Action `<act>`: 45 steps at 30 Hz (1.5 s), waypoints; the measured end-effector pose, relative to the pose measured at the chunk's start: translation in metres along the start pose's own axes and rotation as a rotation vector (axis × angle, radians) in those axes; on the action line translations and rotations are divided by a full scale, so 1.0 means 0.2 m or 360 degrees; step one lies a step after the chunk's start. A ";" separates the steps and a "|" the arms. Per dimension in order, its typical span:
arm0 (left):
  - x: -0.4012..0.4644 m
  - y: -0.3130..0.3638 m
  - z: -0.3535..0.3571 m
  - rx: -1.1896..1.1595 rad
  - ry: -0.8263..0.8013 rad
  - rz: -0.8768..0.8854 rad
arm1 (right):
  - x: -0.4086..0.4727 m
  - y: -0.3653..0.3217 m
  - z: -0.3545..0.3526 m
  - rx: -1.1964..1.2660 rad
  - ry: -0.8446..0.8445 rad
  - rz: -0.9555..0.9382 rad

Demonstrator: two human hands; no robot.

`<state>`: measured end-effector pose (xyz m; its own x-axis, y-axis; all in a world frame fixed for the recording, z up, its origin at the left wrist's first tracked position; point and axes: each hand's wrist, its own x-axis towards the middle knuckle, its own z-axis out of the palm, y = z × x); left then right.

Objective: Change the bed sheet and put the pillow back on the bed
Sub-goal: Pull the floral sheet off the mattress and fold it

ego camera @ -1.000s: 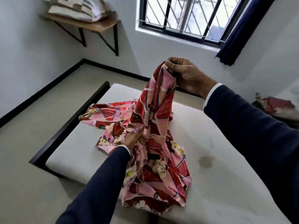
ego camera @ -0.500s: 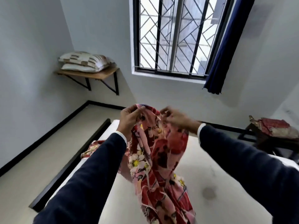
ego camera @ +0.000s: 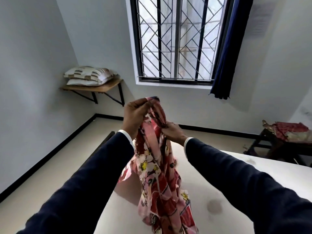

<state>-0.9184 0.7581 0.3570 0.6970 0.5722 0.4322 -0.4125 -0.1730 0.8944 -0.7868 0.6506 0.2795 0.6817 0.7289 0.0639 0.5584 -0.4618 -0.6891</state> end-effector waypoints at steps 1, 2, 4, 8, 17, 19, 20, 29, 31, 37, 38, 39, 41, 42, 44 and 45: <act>0.02 -0.01 -0.03 0.0033 0.0081 0.0022 | -0.01 0.05 -0.04 -0.0243 -0.0054 -0.0004; 0.04 -0.02 -0.06 0.0049 0.0159 0.0046 | -0.02 0.11 -0.07 -0.0493 -0.0072 0.0009; 0.07 -0.04 -0.09 0.0020 0.0231 0.0091 | -0.06 0.24 -0.15 -0.0810 -0.0007 0.0043; 0.07 -0.05 0.02 0.0034 0.0222 0.0117 | -0.08 0.40 -0.32 -0.0863 0.0035 0.0082; 0.30 -0.03 0.17 0.0420 0.0330 0.0141 | -0.04 0.45 -0.68 -0.0847 -0.0574 0.0179; 0.35 -0.01 0.14 0.0611 0.0120 0.0047 | -0.03 0.53 -0.78 -0.0716 -0.0517 0.0312; 0.36 -0.01 0.12 0.0760 -0.0038 0.0056 | -0.04 0.59 -0.82 -0.0572 -0.0456 0.0385; 0.07 -0.28 0.46 0.1320 -0.1433 -0.0198 | -0.12 0.74 -0.82 0.1040 0.0254 0.0603; -0.03 -0.39 0.58 0.1206 -0.1499 -0.0414 | -0.11 0.73 -0.82 0.1118 0.0231 0.0583; -0.16 -0.57 0.82 0.1102 -0.1299 -0.0434 | -0.15 0.68 -0.89 0.0849 0.0056 0.0465; -0.17 -0.59 0.85 0.1051 -0.1293 -0.0444 | -0.16 0.69 -0.90 0.0837 0.0035 0.0458; -0.18 -0.59 0.87 0.1019 -0.1278 -0.0458 | -0.18 0.70 -0.90 0.0831 0.0020 0.0459; -0.18 -0.62 0.93 0.1019 -0.1252 -0.0494 | -0.21 0.73 -0.90 0.0852 0.0005 0.0475; -0.18 -0.62 0.95 0.1053 -0.1270 -0.0499 | -0.22 0.74 -0.90 0.0880 0.0012 0.0485; -0.19 -0.66 1.00 0.1113 -0.1334 -0.0487 | -0.23 0.77 -0.89 0.0946 0.0072 0.0504; -0.19 -0.67 1.03 0.1142 -0.1346 -0.0472 | -0.23 0.79 -0.88 0.0968 0.0101 0.0524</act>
<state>-0.7692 0.5940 0.2447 0.9939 -0.0078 -0.1102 0.0740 -0.6936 0.7165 -0.6465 0.4552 0.2959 0.8067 0.5599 -0.1889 -0.0340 -0.2752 -0.9608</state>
